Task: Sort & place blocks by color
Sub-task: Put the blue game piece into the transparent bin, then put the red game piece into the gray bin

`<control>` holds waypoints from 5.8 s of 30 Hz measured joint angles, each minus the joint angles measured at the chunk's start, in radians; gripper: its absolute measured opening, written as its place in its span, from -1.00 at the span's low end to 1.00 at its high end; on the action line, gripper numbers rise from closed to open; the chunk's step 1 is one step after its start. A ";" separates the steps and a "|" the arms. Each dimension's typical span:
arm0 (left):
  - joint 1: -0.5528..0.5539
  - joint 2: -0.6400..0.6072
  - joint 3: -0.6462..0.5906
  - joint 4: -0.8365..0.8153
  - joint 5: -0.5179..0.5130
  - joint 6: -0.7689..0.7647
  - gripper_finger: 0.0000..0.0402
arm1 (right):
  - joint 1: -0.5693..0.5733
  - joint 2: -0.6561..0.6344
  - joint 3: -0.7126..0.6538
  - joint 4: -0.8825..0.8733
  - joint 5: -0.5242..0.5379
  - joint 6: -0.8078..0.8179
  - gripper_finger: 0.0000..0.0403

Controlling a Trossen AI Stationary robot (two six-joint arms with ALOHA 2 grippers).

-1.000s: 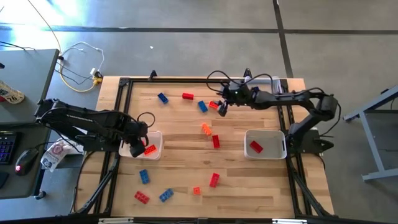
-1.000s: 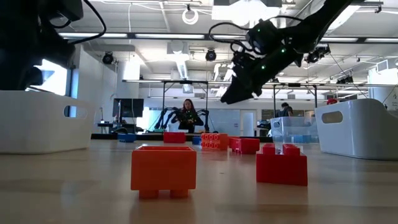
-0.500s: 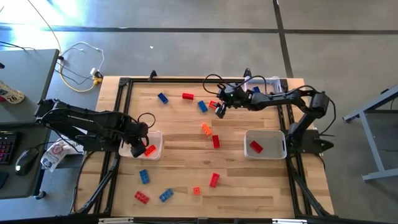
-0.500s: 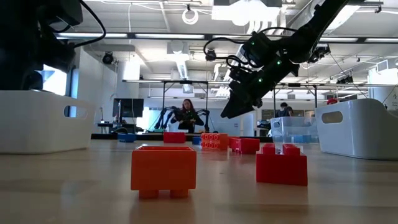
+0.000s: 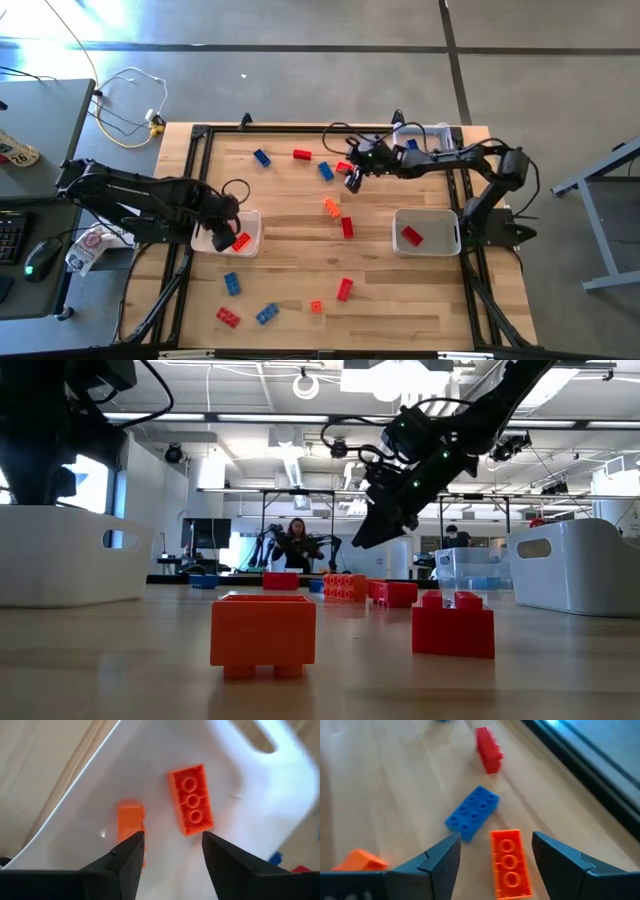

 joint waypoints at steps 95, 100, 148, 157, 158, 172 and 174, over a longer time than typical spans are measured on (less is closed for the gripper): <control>0.000 0.000 0.107 0.004 -0.183 0.158 -0.08 | 0.082 0.361 0.563 -0.605 0.233 0.254 -0.43; 0.000 0.000 0.107 0.004 -0.183 0.157 -0.08 | 0.086 0.284 0.563 -0.664 0.277 0.222 -0.43; 0.000 0.000 0.107 0.004 -0.122 0.158 -0.08 | -0.452 0.124 0.564 -1.351 0.373 0.253 -0.43; -0.056 0.000 0.107 0.011 -0.074 0.111 -0.08 | -0.480 0.213 0.564 -1.342 0.312 0.198 -0.37; -0.070 0.000 0.107 0.017 -0.074 0.102 -0.08 | -0.482 0.221 0.564 -1.342 0.311 0.192 -0.35; -0.303 0.000 0.107 0.153 -0.068 0.005 -0.08 | -0.486 0.242 0.564 -1.293 0.370 0.124 -0.07; -0.332 0.000 0.107 0.167 -0.069 -0.001 -0.08 | -0.486 0.241 0.564 -1.294 0.372 0.111 -0.04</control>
